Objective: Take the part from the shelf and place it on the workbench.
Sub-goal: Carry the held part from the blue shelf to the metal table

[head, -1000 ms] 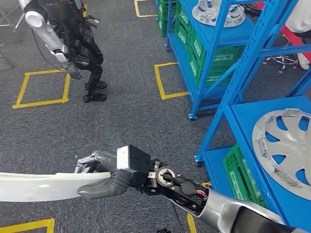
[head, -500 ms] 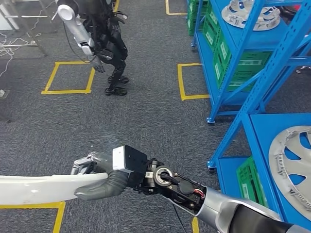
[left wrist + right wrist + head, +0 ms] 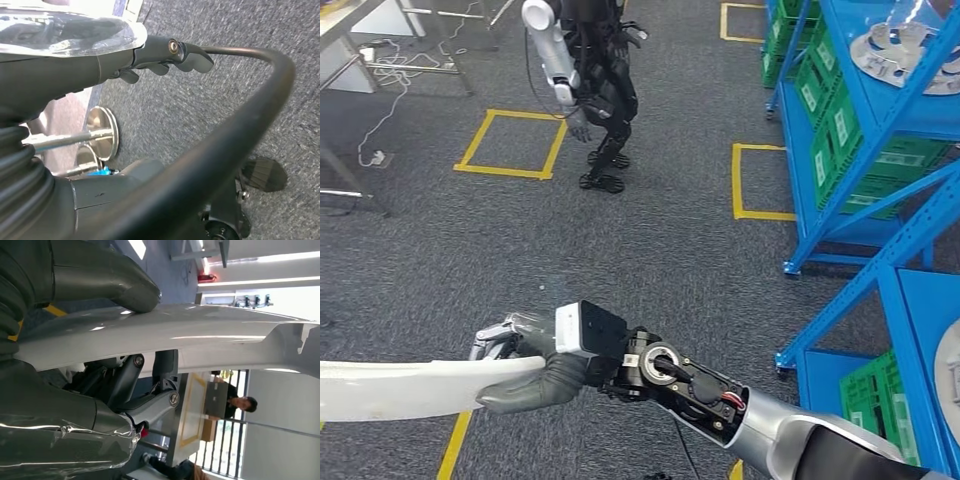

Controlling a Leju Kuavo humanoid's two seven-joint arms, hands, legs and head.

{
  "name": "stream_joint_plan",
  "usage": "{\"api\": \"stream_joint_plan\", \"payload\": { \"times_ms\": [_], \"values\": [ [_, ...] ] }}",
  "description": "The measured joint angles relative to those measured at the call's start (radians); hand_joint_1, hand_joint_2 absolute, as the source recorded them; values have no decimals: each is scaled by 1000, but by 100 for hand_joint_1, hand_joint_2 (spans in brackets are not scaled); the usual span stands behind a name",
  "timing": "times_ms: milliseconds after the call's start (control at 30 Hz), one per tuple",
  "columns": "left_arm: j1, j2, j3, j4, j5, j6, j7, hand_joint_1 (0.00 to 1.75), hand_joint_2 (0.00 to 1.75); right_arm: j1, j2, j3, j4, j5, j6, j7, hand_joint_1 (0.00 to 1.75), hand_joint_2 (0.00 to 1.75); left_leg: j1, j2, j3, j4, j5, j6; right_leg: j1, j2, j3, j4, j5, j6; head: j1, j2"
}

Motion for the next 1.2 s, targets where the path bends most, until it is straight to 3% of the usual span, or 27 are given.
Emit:
{"api": "stream_joint_plan", "payload": {
  "times_ms": [33,100,167,233,300,367,433,467,500,533,567,600,667,700,733,800,867,900,967,1033,1067,1100,1133,1200],
  "values": [
    [0,0,0,0,0,0,0,0,175,1,0,0,0,0,0,0,175,175,0,-10,1,1,-1,0,0,1,5,-18,20,-1,1,0],
    [1,-1,-1,0,0,0,0,0,175,0,0,0,0,0,2,0,175,175,1,-34,4,6,-4,-3,-2,14,56,-143,99,-5,5,0],
    [0,-1,-1,0,0,0,0,0,175,-1,0,0,0,0,2,0,175,175,1,-59,3,12,-9,-10,-6,59,118,-280,154,-8,7,0],
    [-1,-1,-2,0,0,0,0,0,175,0,0,0,0,1,2,0,175,175,4,-80,-7,17,-8,-21,-6,85,142,-325,156,-8,6,0],
    [2,1,-3,0,1,0,0,0,175,0,0,0,0,4,2,1,175,175,10,-98,-14,17,-5,-33,-5,68,150,-333,159,-13,7,0],
    [5,2,-7,0,1,0,0,0,175,-1,1,0,-1,8,2,1,175,175,7,-66,-31,48,-25,-42,-9,43,157,-347,166,-24,-1,0],
    [3,0,-10,0,1,0,-1,0,175,0,2,0,-1,11,2,0,175,175,4,-1,-89,164,-83,-49,-8,15,160,-356,170,-30,-14,0],
    [1,0,-11,0,0,0,-1,0,175,2,2,-1,-1,12,2,0,175,175,5,19,-131,243,-115,-52,-6,-1,160,-357,170,-32,-18,0],
    [0,0,-11,0,-1,0,-2,0,175,5,2,-1,-1,12,1,0,175,175,6,29,-164,306,-134,-54,-4,-16,159,-357,168,-33,-19,0],
    [1,0,-12,0,-1,0,-2,0,175,7,2,-1,-1,12,1,0,175,175,6,33,-182,335,-136,-55,-3,-29,159,-357,167,-33,-19,0],
    [2,0,-12,0,-2,0,-3,0,175,8,2,-1,-1,12,0,0,175,175,7,35,-178,322,-118,-55,-3,-42,160,-357,166,-33,-19,0],
    [3,1,-12,0,-2,0,-3,0,175,8,2,-1,-1,12,0,0,175,175,6,39,-149,263,-85,-53,-3,-52,161,-357,164,-32,-19,0],
    [3,2,-13,0,-2,0,-4,0,175,8,2,-2,-1,13,0,-1,175,175,1,68,-64,102,-17,-46,0,-70,166,-356,159,-27,-20,0],
    [1,3,-13,0,-2,0,-4,0,175,8,2,-2,-1,13,0,-1,175,175,-3,80,-34,45,1,-40,2,-77,168,-356,156,-23,-19,0],
    [0,3,-14,0,-2,0,-4,0,175,7,2,-3,-1,12,0,-1,175,175,-7,87,-19,15,6,-34,4,-84,170,-356,153,-18,-18,0],
    [0,4,-15,0,-2,0,-4,0,175,7,2,-3,-2,12,0,-4,175,175,-10,73,-16,6,4,-21,6,-98,175,-357,148,-9,-16,0],
    [3,4,-17,0,-2,0,-5,0,175,7,1,-3,-3,12,1,-7,175,175,-5,57,-12,2,4,-12,4,-85,172,-346,135,3,-15,0],
    [4,4,-17,0,-2,0,-4,0,175,7,1,-4,-4,12,1,-10,175,175,-3,50,-9,0,5,-6,3,-64,160,-317,116,6,-14,0],
    [1,4,-18,0,-2,0,-4,0,175,9,-1,-8,-6,13,1,-13,175,175,-2,32,-6,-1,5,3,0,-17,96,-179,50,9,-9,0],
    [-1,4,-19,0,-2,-1,-4,0,175,17,-5,-9,-6,16,0,-15,175,175,-4,7,-5,1,3,7,1,-1,24,-41,8,7,-3,0],
    [-1,4,-20,0,-1,-1,-5,0,175,20,-6,-10,-6,19,0,-16,175,175,-5,-7,-4,2,2,8,1,1,12,-28,18,6,-1,0],
    [0,4,-21,0,-1,-1,-5,0,175,21,-7,-10,-7,21,0,-17,175,175,-6,-20,-2,4,0,8,1,3,18,-53,45,3,1,0],
    [0,4,-22,0,0,-2,-5,0,175,21,-7,-10,-7,23,-1,-17,175,175,-6,-33,0,6,-2,7,1,9,40,-113,86,-1,3,0],
    [0,3,-24,0,2,-4,-5,0,175,21,-7,-10,-10,29,-3,-18,175,175,-6,-59,3,10,-6,3,-1,54,98,-251,150,-8,4,0]
  ]
}}
